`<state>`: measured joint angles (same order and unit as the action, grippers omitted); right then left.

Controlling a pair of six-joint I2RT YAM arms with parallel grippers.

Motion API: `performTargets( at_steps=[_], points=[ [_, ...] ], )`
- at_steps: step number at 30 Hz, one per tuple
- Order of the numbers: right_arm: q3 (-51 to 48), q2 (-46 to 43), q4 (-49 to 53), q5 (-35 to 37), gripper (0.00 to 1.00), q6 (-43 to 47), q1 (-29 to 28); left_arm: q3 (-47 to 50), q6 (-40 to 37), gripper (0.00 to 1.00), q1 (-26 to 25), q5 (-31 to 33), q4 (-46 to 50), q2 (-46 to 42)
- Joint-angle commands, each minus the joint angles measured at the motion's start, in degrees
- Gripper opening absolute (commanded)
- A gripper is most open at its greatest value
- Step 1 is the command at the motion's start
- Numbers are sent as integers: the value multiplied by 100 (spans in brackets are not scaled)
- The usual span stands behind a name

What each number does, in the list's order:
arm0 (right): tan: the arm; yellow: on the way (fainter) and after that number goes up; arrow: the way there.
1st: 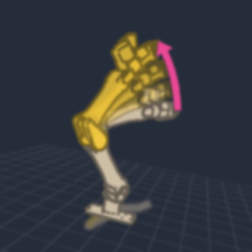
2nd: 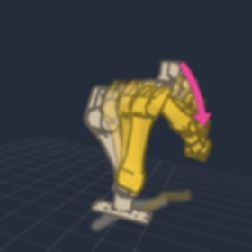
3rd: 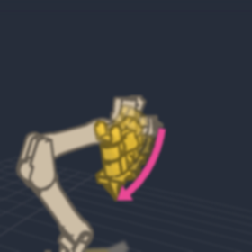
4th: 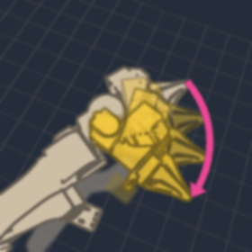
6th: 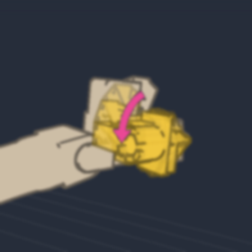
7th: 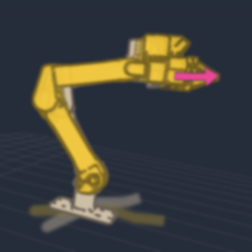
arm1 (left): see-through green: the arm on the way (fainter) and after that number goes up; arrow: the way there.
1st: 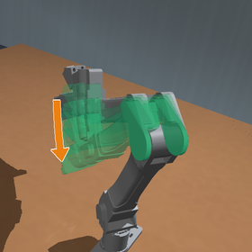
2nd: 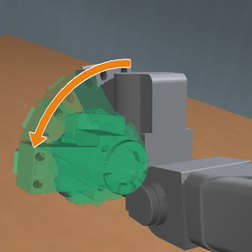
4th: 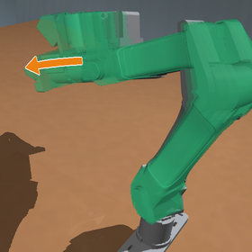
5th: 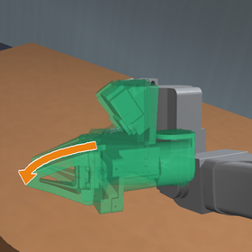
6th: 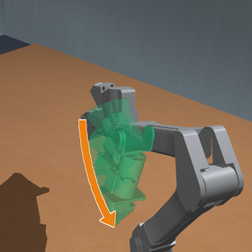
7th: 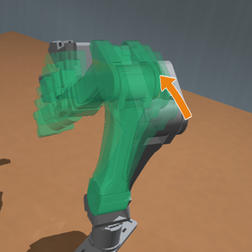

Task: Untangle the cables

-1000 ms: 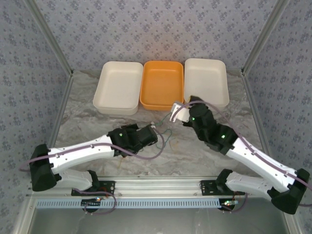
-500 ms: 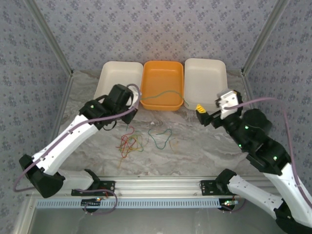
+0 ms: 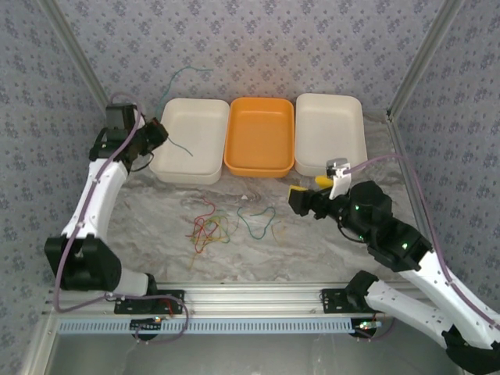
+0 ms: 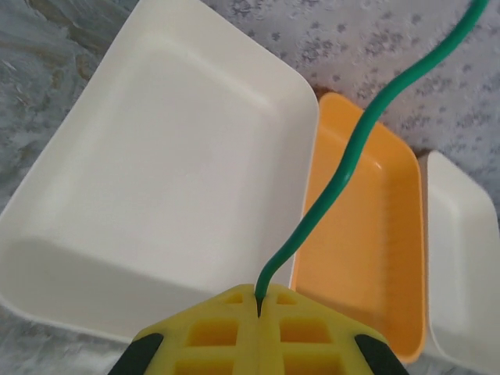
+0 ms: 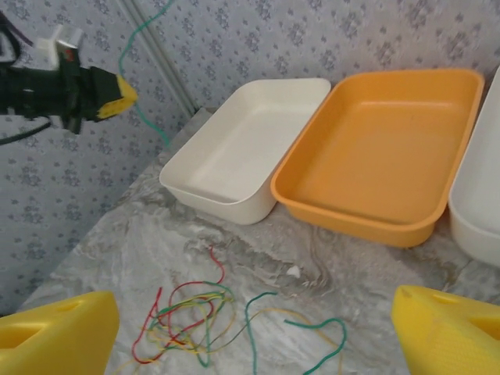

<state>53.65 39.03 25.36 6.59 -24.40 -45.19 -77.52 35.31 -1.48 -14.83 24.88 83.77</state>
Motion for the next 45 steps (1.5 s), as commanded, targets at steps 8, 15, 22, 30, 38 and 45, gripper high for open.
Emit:
performTargets(
  at_steps=[8, 15, 22, 30, 38, 45],
  points=[
    [-206, -4, -533, 428, 92, -662, -642, -570, 1011, 0, 92, -892, -577, 2237],
    [-275, 135, -395, 697, 96, -664, -702, -463, 978, 16, 3, -929, -638, 2257],
    [-290, 675, 132, 1090, 90, -1032, -734, -646, 736, 73, -137, -634, -168, 1591],
    [-628, 2531, -293, 729, 76, -868, -1171, -42, 646, 62, -765, 60, 367, -76],
    [-204, 4812, -947, 286, 83, -221, -1363, 3212, 1933, 26, -3086, 1611, -66, -2725],
    [61, 5727, -1416, 8, 71, -203, -1246, 4608, 2807, 24, -4632, 2595, -482, -3432]
  ],
)
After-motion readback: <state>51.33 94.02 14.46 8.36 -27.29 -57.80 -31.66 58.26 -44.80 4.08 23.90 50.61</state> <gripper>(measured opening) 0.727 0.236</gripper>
